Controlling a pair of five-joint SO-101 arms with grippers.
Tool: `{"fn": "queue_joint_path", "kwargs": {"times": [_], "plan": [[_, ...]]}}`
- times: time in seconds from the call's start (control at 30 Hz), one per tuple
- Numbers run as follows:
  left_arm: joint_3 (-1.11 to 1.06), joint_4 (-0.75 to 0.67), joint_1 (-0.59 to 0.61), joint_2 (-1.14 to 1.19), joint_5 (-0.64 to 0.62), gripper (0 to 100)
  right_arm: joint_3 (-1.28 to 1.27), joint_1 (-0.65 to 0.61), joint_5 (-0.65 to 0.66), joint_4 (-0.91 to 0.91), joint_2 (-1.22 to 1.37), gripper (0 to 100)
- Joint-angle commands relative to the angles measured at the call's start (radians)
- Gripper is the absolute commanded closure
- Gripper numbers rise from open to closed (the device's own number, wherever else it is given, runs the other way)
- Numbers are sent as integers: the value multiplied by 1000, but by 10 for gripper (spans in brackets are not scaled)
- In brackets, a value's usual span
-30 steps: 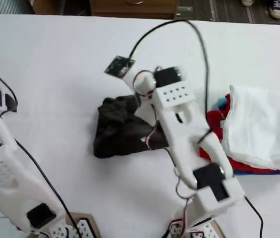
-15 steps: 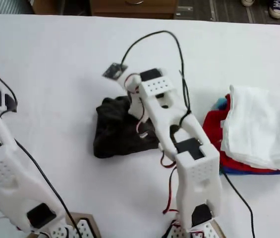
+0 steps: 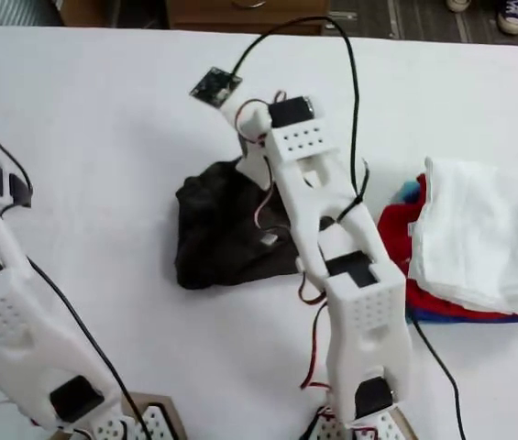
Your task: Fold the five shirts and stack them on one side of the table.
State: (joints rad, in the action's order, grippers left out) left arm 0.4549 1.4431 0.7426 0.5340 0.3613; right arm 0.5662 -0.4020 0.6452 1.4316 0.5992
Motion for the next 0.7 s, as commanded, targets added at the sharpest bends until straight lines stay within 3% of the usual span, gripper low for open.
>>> {"fn": "queue_joint_path", "kwargs": {"times": [0.0,0.13,0.2,0.43,0.67], "plan": [[4,-11,5,-68,6,759,44,12,3,38,5,926],[4,-11,9,-68,8,759,97,-41,18,157,-15,738],[5,-12,15,-68,6,759,155,-82,12,197,-39,697],[4,-55,98,-68,-34,759,241,-255,-87,223,-28,753],[4,-57,209,-68,-41,759,242,-380,-137,131,65,755]]}}
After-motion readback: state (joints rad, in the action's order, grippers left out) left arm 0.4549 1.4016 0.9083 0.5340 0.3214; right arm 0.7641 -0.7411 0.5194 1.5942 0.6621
